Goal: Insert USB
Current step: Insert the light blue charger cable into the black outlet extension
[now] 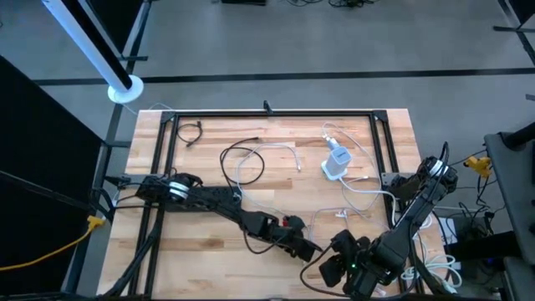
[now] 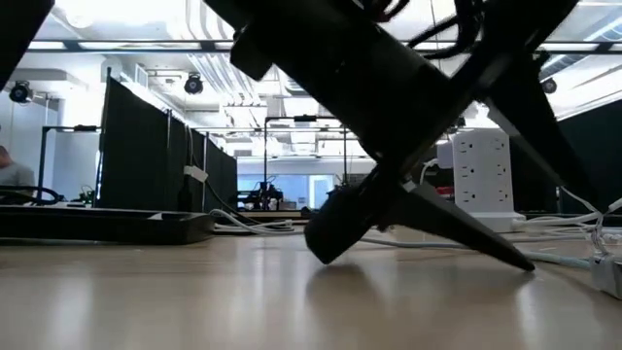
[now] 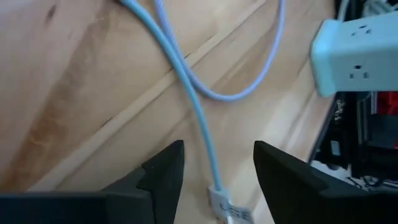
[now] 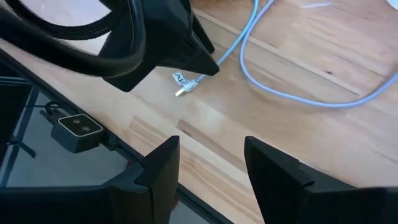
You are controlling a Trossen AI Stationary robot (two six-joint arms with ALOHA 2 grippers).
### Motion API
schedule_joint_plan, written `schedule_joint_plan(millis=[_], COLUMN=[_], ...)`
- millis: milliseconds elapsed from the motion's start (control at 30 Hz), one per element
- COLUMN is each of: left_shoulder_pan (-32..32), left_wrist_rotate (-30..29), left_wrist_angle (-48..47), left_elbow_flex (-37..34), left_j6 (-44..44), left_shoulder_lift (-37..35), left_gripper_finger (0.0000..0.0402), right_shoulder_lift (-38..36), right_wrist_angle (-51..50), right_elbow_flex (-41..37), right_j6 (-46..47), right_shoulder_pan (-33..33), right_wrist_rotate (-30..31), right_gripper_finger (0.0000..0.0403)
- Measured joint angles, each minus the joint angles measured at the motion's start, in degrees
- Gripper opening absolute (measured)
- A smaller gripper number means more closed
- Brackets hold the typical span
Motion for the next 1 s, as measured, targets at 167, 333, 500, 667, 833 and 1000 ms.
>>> schedule_joint_plan(millis=[167, 333, 500, 667, 833, 1000], left_shoulder_pan=[-0.08, -0.01, 0.15, -0.90, -5.44, -10.06], left_wrist_rotate=[0.13, -1.41, -1.38, -9.80, -21.95, -24.17], left_wrist_angle=[-4.71, -10.72, -16.11, -37.69, -58.18, -61.20], left_elbow_flex=[2.21, 2.38, 2.03, 1.46, 1.21, -1.69], left_j6=[1.31, 5.29, 10.74, 23.64, 40.20, 48.29], left_shoulder_lift=[0.96, 0.56, -1.63, -9.78, -20.54, -30.18], left_gripper_finger=[0.0146, 0.0108, 0.0049, 0.0005, 0.0008, 0.0006], right_shoulder_lift=[-0.01, -0.01, 0.52, 4.48, 9.52, 14.25], right_wrist_angle=[-0.27, -0.42, -0.39, -0.26, 3.71, 12.99], right_elbow_flex=[0.00, 0.00, -0.02, -1.39, -3.63, -5.43], right_j6=[-0.65, -3.08, -14.02, -23.11, -31.14, -41.90], right_shoulder_pan=[0.00, 0.00, 0.02, -0.05, -0.59, -3.65], right_wrist_rotate=[0.03, 0.03, 0.06, -0.26, -0.76, -1.84], right_gripper_finger=[0.0165, 0.0160, 0.0148, 0.0124, 0.0097, 0.0061])
